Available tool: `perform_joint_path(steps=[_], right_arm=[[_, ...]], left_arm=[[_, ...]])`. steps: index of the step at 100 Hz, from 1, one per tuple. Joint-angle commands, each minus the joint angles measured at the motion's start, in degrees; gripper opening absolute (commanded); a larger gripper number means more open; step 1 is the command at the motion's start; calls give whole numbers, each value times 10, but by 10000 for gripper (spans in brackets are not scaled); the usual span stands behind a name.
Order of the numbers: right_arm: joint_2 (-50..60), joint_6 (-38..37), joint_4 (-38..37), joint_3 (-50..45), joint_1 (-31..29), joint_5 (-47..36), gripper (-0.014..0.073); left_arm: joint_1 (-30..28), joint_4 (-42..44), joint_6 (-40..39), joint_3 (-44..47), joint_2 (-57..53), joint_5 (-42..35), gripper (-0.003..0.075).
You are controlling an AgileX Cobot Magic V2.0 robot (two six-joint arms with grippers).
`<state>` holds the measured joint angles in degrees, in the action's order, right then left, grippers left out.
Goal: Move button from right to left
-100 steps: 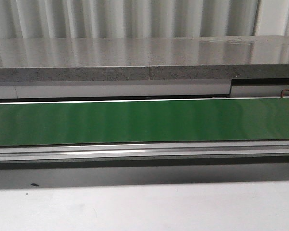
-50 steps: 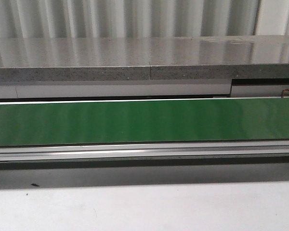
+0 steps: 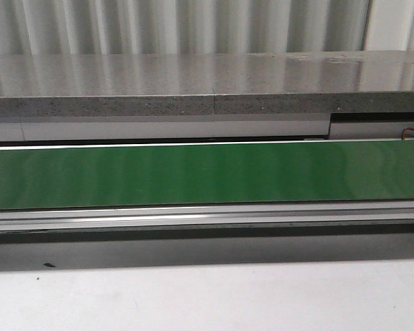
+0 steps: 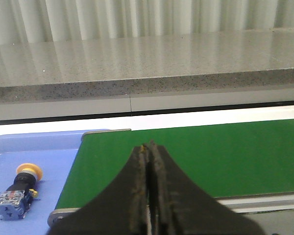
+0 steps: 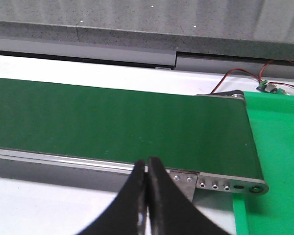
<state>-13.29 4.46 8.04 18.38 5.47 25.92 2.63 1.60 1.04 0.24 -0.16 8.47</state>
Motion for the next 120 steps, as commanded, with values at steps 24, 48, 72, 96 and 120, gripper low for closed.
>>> perform_joint_path(steps=[24, 48, 72, 96, 120], right_arm=[[-4, 6, -1, 17, 1, -41, -68], [-4, 6, -12, 17, 0, -44, -68], [-2, 6, -80, -24, -16, -130, -68], [72, 5, -90, -136, -75, -255, -68], [151, -45, -95, -187, -83, -241, -68]], left_arm=[[-1, 0, -7, 22, -19, -44, -20], [-1, 0, -7, 22, -19, -44, -20], [-1, 0, -7, 22, -19, -44, -20], [-1, 0, -7, 22, -19, -44, -21], [-1, 0, -7, 22, -19, -44, -21]])
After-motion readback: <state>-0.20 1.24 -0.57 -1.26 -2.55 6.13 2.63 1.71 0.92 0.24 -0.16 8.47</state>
